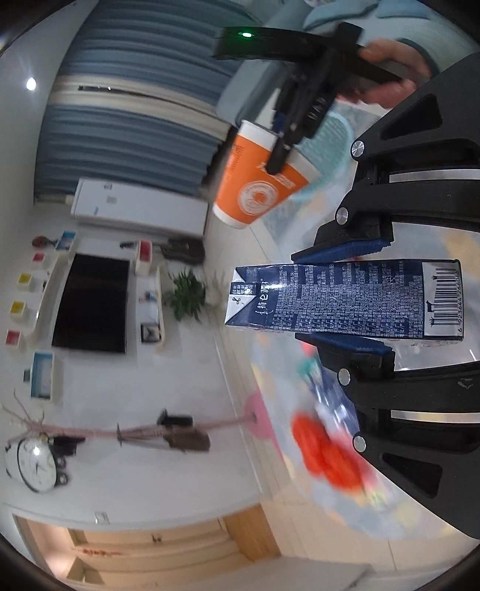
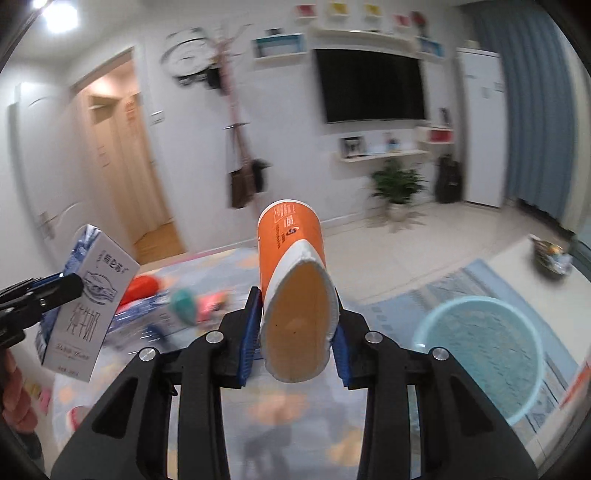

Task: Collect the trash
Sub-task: 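Carry both items over the blue basket and open both tools to drop them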

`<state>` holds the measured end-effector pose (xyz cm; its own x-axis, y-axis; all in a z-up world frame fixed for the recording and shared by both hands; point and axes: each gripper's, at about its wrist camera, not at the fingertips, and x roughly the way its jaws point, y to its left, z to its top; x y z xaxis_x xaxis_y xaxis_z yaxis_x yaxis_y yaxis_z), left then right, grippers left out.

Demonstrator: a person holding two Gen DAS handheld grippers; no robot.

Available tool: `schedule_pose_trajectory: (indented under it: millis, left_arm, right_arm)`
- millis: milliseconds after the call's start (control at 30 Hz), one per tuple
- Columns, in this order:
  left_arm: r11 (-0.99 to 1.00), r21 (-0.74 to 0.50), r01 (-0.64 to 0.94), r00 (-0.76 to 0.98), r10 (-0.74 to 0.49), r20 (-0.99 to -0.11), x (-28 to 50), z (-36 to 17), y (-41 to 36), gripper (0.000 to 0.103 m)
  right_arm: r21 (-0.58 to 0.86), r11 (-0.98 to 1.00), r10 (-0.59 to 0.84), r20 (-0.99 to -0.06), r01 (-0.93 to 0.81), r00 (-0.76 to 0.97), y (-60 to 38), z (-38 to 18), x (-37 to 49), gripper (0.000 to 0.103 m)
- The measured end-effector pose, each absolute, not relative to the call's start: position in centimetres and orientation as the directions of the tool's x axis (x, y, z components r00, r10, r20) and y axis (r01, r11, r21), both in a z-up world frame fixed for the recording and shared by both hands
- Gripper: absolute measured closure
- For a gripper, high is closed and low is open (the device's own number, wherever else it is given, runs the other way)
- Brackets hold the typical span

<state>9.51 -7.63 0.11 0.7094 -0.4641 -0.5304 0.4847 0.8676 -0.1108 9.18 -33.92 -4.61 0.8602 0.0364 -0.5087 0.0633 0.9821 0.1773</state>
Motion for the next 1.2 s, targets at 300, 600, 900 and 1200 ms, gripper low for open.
schedule_pose_trajectory:
  millis: [300, 600, 900, 1200]
  left_arm:
    - [0.755, -0.270, 0.597, 0.517, -0.620, -0.590, 15.6, -2.9, -23.9, 0.069]
    - [0.699, -0.386, 0.601, 0.322, -0.655, -0.684, 19.0, -9.9, -34.0, 0.069]
    - [0.705, -0.380, 0.598, 0.295, -0.635, -0.714, 17.3, -12.2, -36.0, 0.047]
    - [0.729, -0.358, 0.584, 0.402, -0.643, -0.652, 14.7, -8.1, -29.3, 0.032]
  right_arm:
    - [0.178, 0.894, -0.211, -0.644, 0.412, 0.735, -47.2, -10.2, 9.3, 0.071]
    - [0.193, 0.805, -0.194, -0.808, 0.561, 0.557, -53.4, -18.2, 9.7, 0.068]
    - [0.193, 0.774, -0.203, -0.826, 0.603, 0.526, -54.7, -19.4, 8.9, 0.055]
    - [0.219, 0.821, -0.203, -0.751, 0.527, 0.628, -51.3, -14.0, 7.5, 0.053]
